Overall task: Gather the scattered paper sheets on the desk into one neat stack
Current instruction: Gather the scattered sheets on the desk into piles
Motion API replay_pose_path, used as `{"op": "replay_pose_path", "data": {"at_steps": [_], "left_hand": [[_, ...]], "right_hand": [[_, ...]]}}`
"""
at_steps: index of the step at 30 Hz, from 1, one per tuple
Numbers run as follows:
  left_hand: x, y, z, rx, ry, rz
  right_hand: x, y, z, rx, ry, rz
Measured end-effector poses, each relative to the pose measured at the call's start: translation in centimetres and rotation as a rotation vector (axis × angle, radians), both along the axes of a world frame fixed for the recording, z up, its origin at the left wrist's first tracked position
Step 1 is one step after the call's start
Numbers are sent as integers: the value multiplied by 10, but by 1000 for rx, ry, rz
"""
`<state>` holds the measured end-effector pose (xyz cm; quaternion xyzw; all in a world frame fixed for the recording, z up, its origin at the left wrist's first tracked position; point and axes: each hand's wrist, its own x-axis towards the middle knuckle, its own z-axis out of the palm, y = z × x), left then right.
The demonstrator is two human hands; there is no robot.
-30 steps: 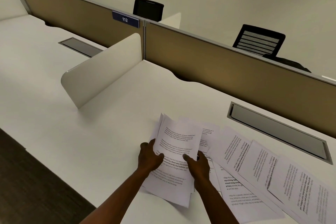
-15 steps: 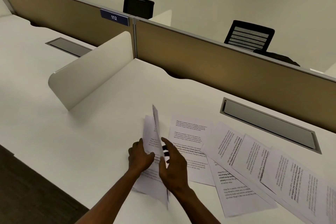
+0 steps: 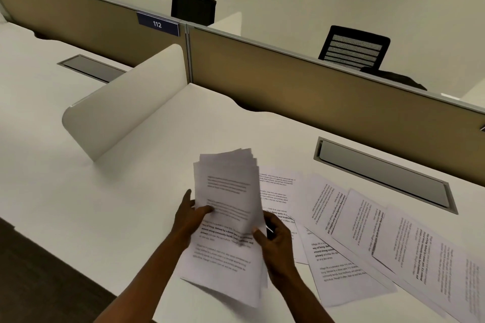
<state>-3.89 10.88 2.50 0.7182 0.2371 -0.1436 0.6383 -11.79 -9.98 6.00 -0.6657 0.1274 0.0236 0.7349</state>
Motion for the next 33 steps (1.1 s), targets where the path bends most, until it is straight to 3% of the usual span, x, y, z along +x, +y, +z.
{"op": "replay_pose_path", "data": {"at_steps": [4,10,13,18,22,25,28,33], "left_hand": [[3,14,3,-245,19,-35],[0,20,-7,-198,-6,-135],[0,19,-7,-55,-40,-153],[6,40,4,350,-150,-99],[16,62,3,550,-151,-130],[24,71,-4,623,-152,-129],[30,69,-14,687,-132,-116],[32,61,-24,876,-80,-149]], "right_hand": [[9,-13,-5,108,81,-63],[29,-6,-29,-33,136,-109],[36,9,-29,-95,141,-51],[44,22,-32,-252,155,133],[33,14,-53,-838,29,255],[26,3,-70,-1082,41,418],[19,-4,-80,-1184,2,462],[20,-4,-81,-1181,-38,379]]}}
